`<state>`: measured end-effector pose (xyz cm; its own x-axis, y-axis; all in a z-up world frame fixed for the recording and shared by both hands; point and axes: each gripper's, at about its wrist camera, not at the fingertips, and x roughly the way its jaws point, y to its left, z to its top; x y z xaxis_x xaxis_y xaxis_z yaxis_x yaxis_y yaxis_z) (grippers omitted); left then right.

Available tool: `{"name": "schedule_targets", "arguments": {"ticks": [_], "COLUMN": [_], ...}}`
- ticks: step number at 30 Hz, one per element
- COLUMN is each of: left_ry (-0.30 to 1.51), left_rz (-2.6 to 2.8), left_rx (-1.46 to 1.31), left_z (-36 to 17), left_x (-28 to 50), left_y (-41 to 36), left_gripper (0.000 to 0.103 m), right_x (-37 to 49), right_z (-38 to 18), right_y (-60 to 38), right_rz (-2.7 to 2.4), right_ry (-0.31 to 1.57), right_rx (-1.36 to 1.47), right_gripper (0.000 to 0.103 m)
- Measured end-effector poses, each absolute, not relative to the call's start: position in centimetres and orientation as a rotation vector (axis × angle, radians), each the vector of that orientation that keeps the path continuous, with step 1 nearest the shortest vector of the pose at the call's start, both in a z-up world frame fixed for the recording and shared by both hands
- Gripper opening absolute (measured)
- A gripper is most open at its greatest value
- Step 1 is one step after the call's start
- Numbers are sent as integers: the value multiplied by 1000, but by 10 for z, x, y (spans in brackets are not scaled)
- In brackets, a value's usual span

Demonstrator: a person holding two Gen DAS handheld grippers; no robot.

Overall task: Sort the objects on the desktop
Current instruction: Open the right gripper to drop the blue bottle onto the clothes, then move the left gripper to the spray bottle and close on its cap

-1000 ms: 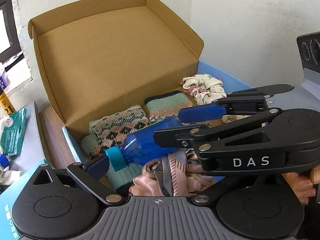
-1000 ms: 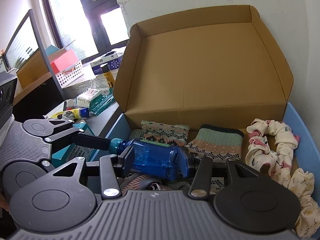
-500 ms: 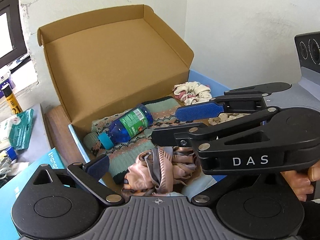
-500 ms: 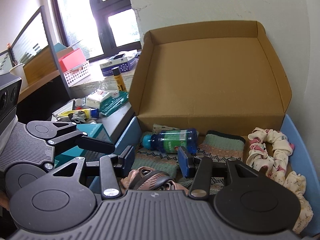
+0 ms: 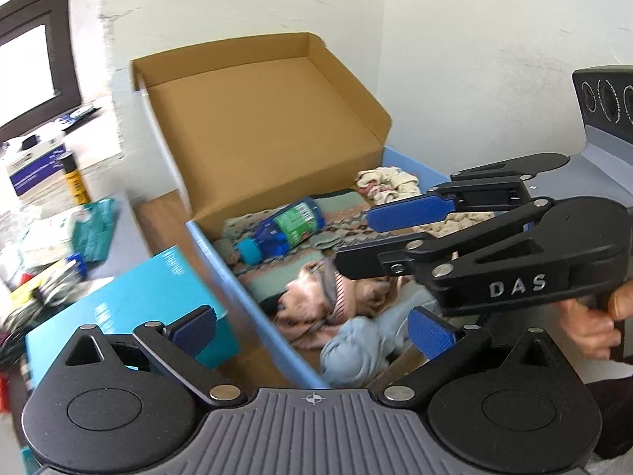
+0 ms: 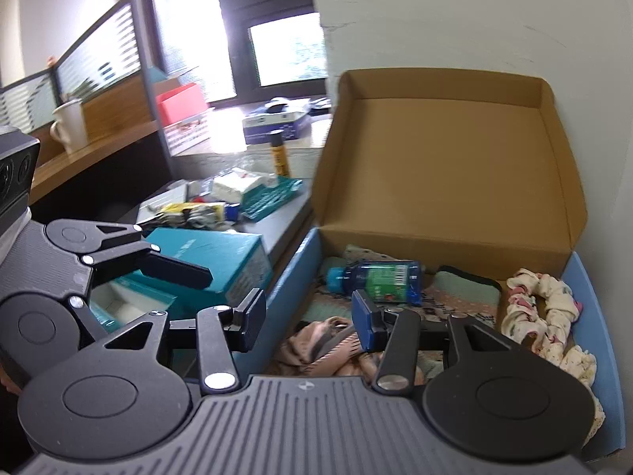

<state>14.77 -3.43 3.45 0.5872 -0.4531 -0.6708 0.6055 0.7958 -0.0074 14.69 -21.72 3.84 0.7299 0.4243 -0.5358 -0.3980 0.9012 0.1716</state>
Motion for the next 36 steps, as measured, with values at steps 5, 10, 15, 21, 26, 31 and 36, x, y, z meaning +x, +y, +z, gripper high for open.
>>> {"name": "schedule_targets", "arguments": {"ticks": [5, 10, 15, 21, 26, 31, 36], "left_ry": [698, 698, 737, 726, 740, 774, 816], "left_rz": [-574, -495, -485, -432, -408, -459, -513], "left_rx": [208, 225, 172, 175, 194, 200, 206], "left_z": [35, 33, 32, 34, 32, 29, 30], "left_x": [133, 122, 118, 108, 107, 109, 115], "left_y": [-3, 22, 55, 91, 113, 131, 140], "left_gripper": [103, 103, 103, 101, 87, 57, 20], "right_x": [140, 135, 133, 135, 138, 143, 155], "right_z": [42, 41, 37, 37, 38, 41, 42], "right_y": [-207, -195, -178, -149, -126, -103, -81], "right_rz": [506, 576, 668, 767, 851, 939, 1036], "right_ry": [611, 610, 599, 631, 656, 668, 705], "right_rx": [26, -3, -50, -146, -203, -281, -382], "right_gripper": [55, 55, 55, 55, 55, 54, 51]}}
